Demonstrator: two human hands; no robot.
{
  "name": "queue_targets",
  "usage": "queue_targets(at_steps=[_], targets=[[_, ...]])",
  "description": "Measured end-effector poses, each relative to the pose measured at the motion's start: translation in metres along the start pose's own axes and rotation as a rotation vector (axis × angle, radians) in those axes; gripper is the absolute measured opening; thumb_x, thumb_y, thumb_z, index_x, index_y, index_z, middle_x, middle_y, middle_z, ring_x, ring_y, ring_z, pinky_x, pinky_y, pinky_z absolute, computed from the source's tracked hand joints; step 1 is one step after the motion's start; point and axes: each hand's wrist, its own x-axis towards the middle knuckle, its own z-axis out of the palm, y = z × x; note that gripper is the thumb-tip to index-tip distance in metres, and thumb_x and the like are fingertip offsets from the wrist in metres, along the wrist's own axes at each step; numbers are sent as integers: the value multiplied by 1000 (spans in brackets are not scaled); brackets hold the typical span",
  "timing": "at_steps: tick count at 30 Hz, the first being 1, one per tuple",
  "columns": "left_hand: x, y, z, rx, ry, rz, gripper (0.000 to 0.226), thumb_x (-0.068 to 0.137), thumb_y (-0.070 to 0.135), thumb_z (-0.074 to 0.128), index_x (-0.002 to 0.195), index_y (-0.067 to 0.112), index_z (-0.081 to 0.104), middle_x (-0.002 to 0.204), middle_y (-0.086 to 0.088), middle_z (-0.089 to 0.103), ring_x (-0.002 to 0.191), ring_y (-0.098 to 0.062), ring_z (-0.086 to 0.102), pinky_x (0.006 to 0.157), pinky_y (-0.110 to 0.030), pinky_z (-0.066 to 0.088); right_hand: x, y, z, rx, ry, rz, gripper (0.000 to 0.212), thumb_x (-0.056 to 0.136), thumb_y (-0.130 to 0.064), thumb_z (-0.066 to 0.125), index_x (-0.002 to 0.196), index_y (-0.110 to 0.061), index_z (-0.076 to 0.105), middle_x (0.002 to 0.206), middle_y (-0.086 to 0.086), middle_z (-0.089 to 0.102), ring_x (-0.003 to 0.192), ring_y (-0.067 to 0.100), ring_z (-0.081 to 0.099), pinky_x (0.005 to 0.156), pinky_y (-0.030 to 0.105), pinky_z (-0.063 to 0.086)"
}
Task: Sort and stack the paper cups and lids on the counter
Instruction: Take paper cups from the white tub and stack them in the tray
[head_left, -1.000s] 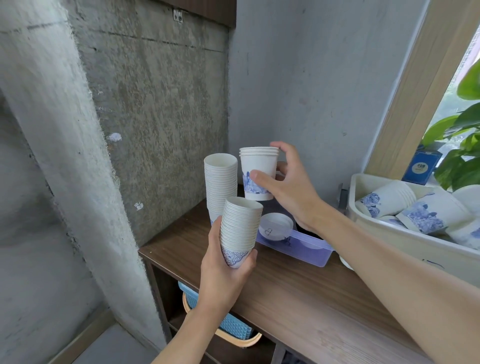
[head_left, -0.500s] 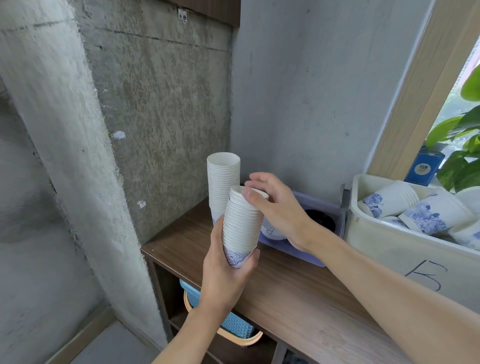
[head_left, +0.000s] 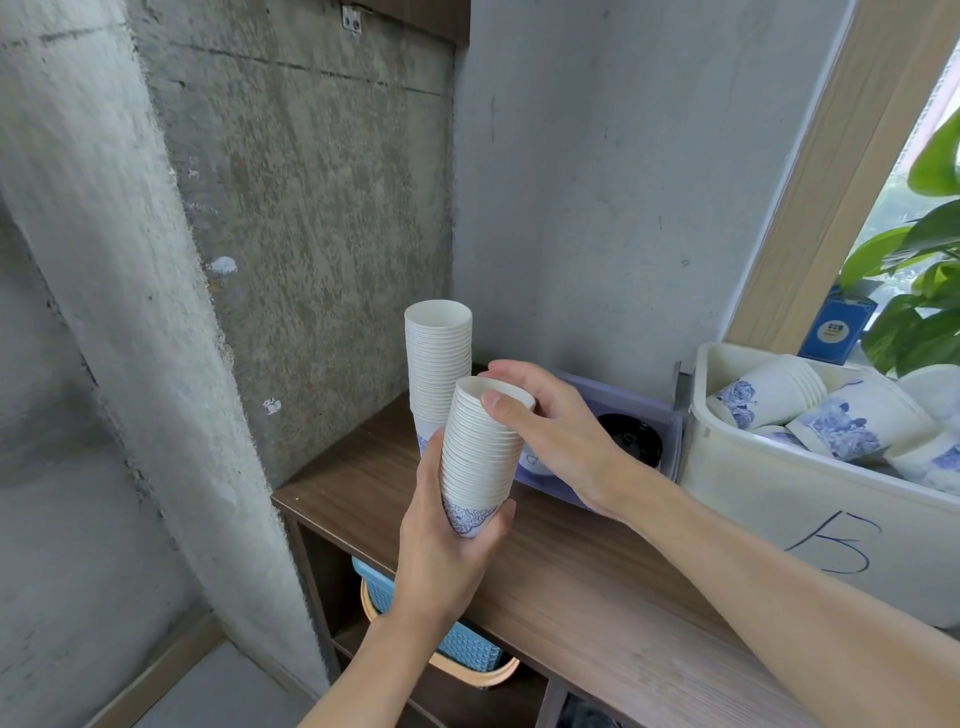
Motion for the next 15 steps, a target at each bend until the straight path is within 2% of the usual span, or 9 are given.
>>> queue_targets(at_steps=[3,5,7,8,11,15], targets=[[-1,-2,1,3,10,-26,90,75,49,76,142,65,18,136,44,41,123,8,52,92,-4,43,2,1,-12,-3,-14,24,23,96,-42,53,116,-33,59,116,-18,66,107,-6,59,85,10,46],[0,-5,2,-13,32,-68,93,75,44,81,140,68,18,133,48,41,121,13,50,88,1,41,11,7,-21,-14,63,59,23,100,-39,45,110,-26,62,112,-8,69,108,5,62,88,17,48],[0,-11,4,-13,43,-89,96,75,39,84,139,68,18,131,47,43,119,14,50,85,3,40,23,16,-31,-157,139,89,17,99,-31,50,107,-22,62,110,1,70,108,15,63,87,19,48],[0,-13,5,-10,44,-93,97,75,38,85,139,68,18,131,46,43,120,13,50,85,3,40,29,21,-37,-267,138,105,20,97,-29,55,114,-19,60,111,3,69,108,16,63,88,20,47],[-1,-16,5,1,55,-111,100,76,34,87,139,69,18,131,45,44,121,12,50,87,2,40,44,35,-52,-513,26,161,54,88,-37,68,134,-16,49,119,4,65,110,17,60,99,32,44],[-1,-19,5,-7,57,-130,101,76,32,87,141,67,20,134,38,48,123,8,51,88,2,39,59,55,-63,-716,-92,266,78,76,-53,73,142,-25,40,128,-3,58,115,18,55,101,37,45]])
